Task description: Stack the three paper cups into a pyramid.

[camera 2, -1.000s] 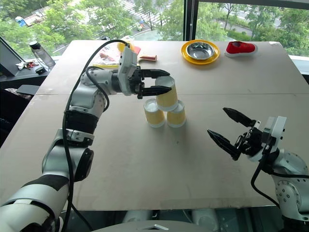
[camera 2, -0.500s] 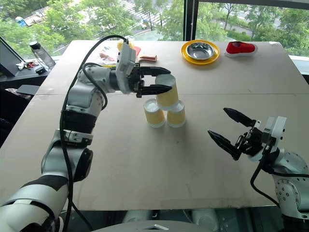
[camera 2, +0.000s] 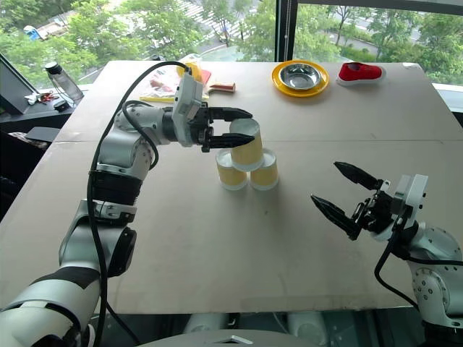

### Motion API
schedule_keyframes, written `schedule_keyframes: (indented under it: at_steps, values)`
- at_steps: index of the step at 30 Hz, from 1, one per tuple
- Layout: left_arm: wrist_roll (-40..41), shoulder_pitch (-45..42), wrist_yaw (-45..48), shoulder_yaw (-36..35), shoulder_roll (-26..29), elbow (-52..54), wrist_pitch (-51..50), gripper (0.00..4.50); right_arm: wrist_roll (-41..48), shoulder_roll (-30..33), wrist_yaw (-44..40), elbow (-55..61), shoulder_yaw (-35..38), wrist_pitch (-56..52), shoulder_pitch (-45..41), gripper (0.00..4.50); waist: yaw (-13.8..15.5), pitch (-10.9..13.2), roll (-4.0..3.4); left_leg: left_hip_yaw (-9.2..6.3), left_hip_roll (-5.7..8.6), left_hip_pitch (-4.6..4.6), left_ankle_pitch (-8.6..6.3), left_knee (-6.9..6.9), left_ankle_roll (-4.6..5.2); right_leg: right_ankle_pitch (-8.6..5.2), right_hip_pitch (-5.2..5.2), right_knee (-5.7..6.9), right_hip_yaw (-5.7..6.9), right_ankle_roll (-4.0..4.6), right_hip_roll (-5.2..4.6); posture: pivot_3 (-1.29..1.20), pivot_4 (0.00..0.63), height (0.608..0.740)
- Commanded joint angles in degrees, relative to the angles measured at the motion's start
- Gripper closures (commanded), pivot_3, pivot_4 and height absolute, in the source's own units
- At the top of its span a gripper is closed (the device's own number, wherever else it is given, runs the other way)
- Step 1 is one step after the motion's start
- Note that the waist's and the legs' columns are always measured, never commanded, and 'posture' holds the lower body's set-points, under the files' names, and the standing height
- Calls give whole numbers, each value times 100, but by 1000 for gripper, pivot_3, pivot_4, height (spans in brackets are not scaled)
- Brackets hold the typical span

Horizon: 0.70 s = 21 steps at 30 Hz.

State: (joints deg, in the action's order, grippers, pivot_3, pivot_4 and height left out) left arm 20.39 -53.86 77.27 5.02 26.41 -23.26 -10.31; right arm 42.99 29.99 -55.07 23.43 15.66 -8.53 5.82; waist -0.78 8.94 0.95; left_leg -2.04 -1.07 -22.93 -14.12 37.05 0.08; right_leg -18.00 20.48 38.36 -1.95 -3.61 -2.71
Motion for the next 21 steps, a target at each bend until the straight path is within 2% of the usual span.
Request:
schedule_keyframes:
  at_steps: [1,2,3,11,16,21]
  values:
    - [-38,-106,-87,-145,30,-20,198,777,63,17,4,160,38,35,-56,0,0,0,0,0,0,0,0,0,0,0,0,1,0,0,0,0,150,740]
    - [-48,-119,-105,-150,26,-50,230,234,68,18,6,162,39,32,-60,0,0,0,0,-1,0,0,0,1,0,0,0,2,0,0,0,0,150,740]
    - [-67,-131,-114,-147,30,-82,272,38,73,20,12,172,36,24,-66,0,0,0,0,0,0,1,0,2,0,0,0,4,0,0,0,0,150,740]
    - [18,-83,-242,-254,51,78,258,38,117,18,34,204,19,8,-121,0,0,0,0,-1,0,1,-1,8,1,0,0,11,0,0,0,0,150,740]
    - [806,-202,-578,-812,-84,637,-402,38,116,21,-37,149,56,44,-49,0,-1,0,0,-4,-1,0,-1,9,2,0,0,12,0,-1,0,0,150,740]
    - [1364,31,-609,-1103,155,1487,-1021,38,102,2,-79,112,71,68,10,0,-3,0,0,-4,-2,2,-1,10,1,-1,0,15,-1,-1,0,0,150,740]
